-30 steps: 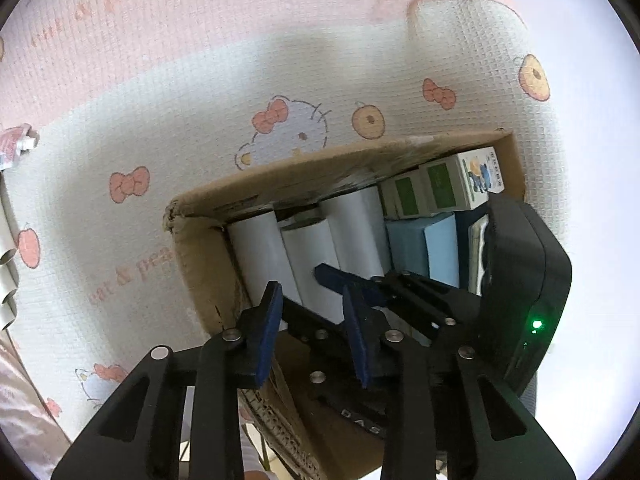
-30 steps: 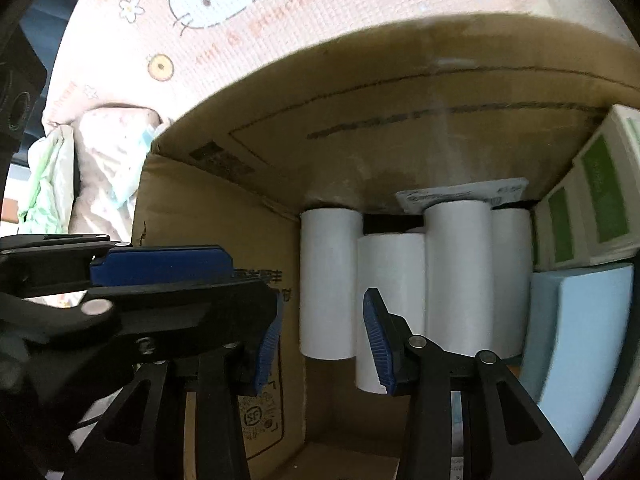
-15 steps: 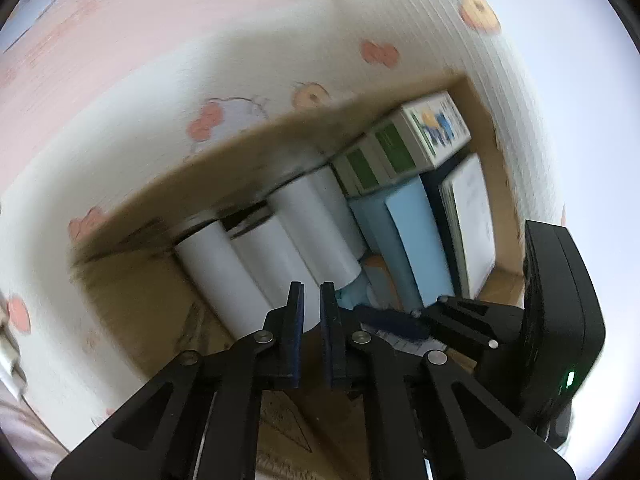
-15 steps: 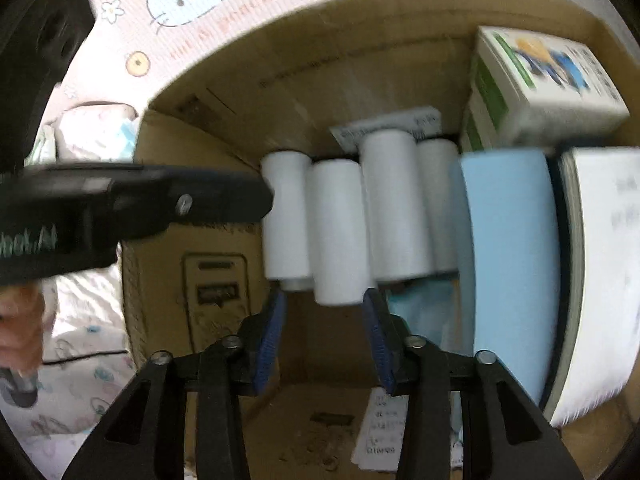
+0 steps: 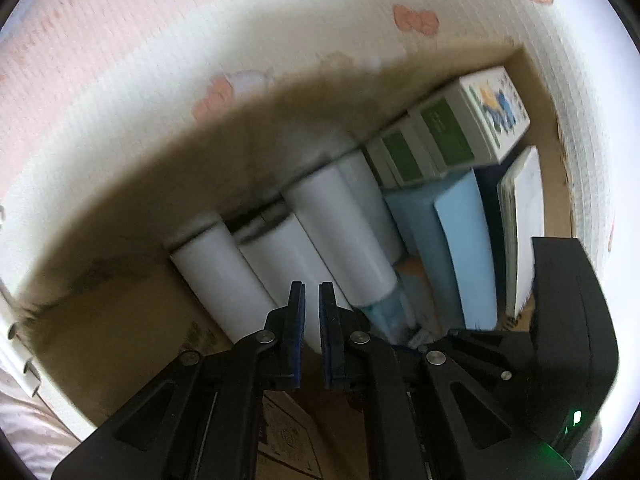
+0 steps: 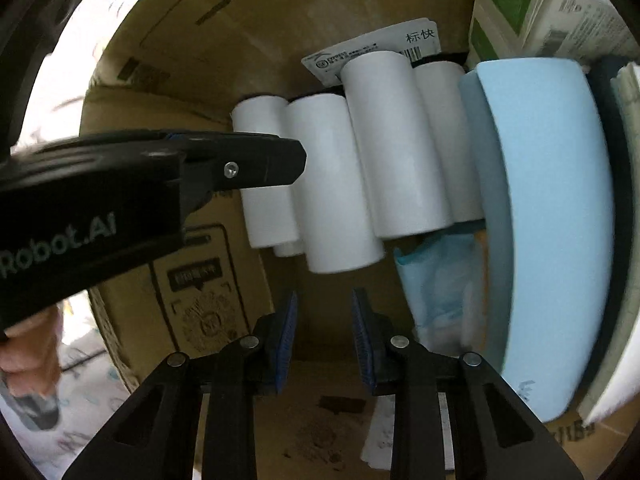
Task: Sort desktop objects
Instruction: 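Withdraw the left tool from the box back toward the tube pile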
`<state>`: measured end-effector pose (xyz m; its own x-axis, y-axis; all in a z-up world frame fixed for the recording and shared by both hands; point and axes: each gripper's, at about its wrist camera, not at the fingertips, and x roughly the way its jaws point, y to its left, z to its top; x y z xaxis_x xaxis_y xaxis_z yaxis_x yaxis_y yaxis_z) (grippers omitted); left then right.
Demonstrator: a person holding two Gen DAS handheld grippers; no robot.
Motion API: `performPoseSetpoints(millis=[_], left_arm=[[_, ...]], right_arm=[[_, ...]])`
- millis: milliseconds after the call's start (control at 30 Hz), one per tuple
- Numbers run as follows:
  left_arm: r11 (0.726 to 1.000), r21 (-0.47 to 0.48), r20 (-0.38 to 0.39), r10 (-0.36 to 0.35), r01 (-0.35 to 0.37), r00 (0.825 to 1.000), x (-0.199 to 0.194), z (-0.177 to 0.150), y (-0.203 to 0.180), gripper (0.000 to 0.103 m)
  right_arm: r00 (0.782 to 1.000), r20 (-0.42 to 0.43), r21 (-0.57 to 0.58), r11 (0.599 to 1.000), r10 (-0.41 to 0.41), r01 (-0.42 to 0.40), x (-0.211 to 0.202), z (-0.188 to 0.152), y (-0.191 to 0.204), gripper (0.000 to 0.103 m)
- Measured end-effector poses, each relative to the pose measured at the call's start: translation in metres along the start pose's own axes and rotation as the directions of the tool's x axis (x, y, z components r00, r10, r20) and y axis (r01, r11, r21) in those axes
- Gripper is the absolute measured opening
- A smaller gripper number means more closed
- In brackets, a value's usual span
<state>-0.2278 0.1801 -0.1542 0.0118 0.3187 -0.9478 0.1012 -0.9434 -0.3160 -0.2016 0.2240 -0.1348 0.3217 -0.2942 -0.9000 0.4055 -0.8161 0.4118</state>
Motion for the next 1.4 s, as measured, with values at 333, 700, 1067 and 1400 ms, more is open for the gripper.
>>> performPoseSetpoints(millis=[333,700,1067,1400], left_arm=[[0.998,0.059,0.063,-0.012,0.008,0.998,-0.022,0.008,0.013,0.008],[0.985,0.168,0.119,0.008,-0.029,0.993,-0.024,0.004,0.003,0.019],[0.933,0.36,0.312,-0.106,-0.014,0.944,-0.056,-0.021,-0.007,0.033],[0.921,0.377,0.507,-0.294,0.098,0.81,-0.106,-0.078,0.051,0.0]], right_arm=[[0.999,-0.031,-0.006,0.999,-0.042,0.042,0.026,0.012,0.008,0.025],[1.0,0.018,-0.007,1.0,-0.023,0.024,0.028,0.012,0.02,0.025],[0.974,0.192,0.01,0.993,-0.12,0.12,-0.008,-0.02,0.047,0.031],[0.883,0.371,-0.102,0.932,-0.288,0.347,-0.033,-0.042,0.087,0.037]])
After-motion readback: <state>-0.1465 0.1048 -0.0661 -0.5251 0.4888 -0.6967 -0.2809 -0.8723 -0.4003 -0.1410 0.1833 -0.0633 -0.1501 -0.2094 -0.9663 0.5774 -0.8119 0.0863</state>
